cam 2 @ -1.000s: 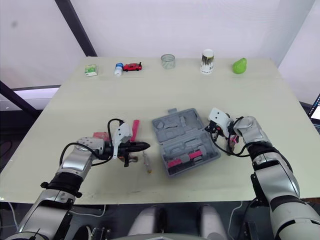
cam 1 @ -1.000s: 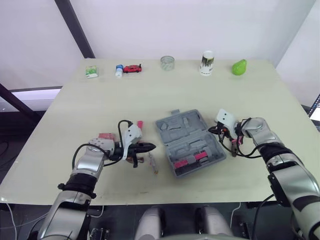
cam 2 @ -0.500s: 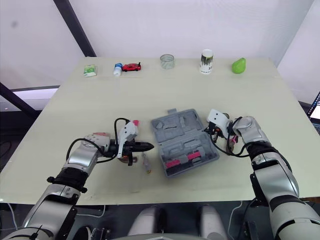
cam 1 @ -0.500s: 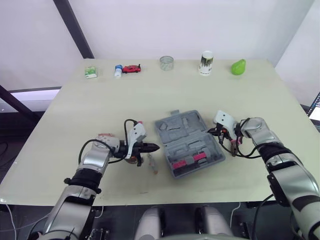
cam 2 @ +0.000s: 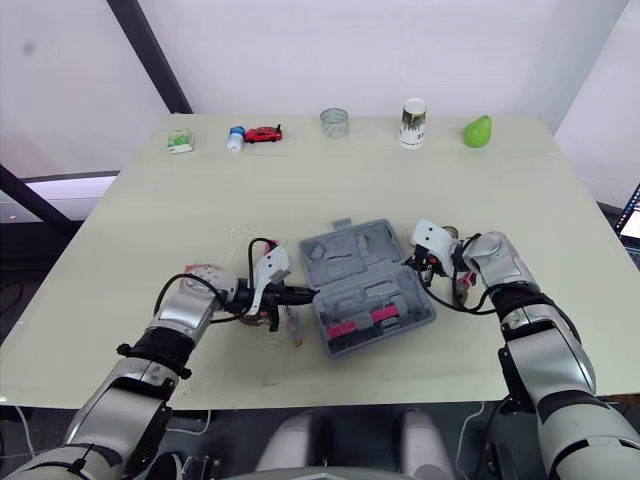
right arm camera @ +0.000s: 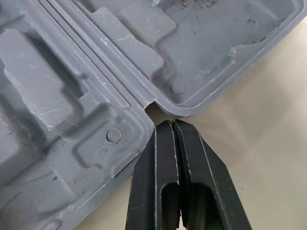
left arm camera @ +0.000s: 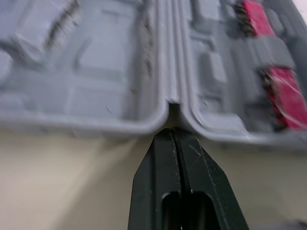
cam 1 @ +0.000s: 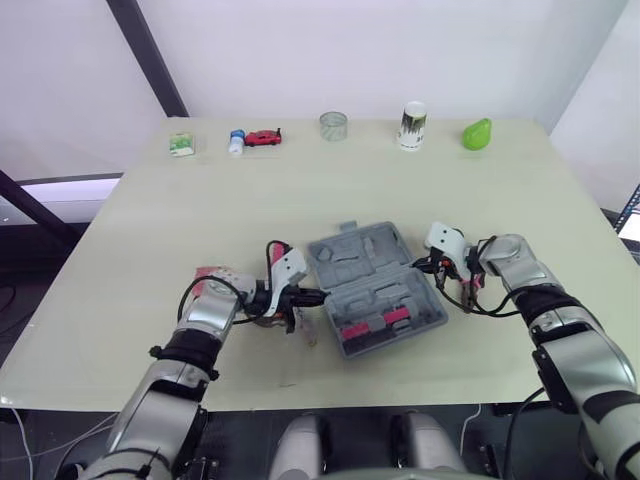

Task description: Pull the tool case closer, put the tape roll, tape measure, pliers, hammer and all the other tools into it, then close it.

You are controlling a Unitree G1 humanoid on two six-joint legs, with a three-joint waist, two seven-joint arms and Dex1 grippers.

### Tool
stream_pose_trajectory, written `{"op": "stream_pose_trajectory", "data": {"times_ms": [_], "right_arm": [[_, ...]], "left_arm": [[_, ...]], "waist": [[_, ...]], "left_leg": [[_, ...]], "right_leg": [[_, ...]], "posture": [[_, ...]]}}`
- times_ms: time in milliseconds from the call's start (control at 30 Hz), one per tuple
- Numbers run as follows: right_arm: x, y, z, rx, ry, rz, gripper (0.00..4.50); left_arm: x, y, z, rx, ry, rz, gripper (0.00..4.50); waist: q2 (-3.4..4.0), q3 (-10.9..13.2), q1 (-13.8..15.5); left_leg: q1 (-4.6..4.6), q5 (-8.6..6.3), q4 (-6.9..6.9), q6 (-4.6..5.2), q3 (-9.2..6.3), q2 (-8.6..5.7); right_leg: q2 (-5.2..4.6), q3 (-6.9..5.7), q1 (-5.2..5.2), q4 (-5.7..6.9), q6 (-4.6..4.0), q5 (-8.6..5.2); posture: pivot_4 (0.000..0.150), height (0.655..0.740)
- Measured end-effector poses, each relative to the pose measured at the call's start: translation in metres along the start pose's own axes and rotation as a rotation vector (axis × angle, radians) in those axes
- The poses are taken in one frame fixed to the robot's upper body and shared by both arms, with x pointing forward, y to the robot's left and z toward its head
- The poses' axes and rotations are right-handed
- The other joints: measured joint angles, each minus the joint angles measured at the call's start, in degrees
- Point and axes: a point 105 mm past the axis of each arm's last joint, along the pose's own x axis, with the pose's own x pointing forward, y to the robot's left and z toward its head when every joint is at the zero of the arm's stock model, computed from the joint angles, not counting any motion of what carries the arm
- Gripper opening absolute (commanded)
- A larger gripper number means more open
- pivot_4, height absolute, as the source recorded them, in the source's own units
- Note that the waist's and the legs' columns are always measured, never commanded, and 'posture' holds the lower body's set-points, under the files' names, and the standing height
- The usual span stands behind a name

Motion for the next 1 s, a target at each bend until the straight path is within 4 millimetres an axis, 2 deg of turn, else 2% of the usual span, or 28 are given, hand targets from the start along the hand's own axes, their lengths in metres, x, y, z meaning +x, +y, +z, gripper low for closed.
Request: {"op": "stream_pose_trajectory", "data": {"times_ms": [300,500,1000], "right_arm": [[-0.001,0.002,0.0,0.008,0.006,0.01,0.03],[-0.007,0.014,-0.004,0.053,0.002,0.071,0.03],[-0.018,0.081,-0.013,0.222,-0.02,0.186,0.03]], "left_arm": [[0.003,0.004,0.0,-0.001,-0.003,0.008,0.0],[0.0,0.003,-0.001,0.009,0.007,-0.003,0.0],[-0.022,-0.028,-0.022,0.002,0.055,-0.044,0.0]], "waist": [[0.0,0.0,0.08],[0.0,0.0,0.0],[0.01,-0.01,0.2]], "left_leg": [[0.0,0.0,0.01,0.0,0.0,0.0],[0.0,0.0,0.0,0.0,-0.01,0.0],[0.03,-0.01,0.0,0.02,-0.07,0.02]], "right_leg": [[0.0,0.0,0.0,0.0,0.0,0.0],[0.0,0.0,0.0,0.0,0.0,0.0],[0.03,0.0,0.01,0.01,0.0,-0.01]], "posture": [[0.15,0.74],[0.15,0.74],[0.15,0.74]]}}
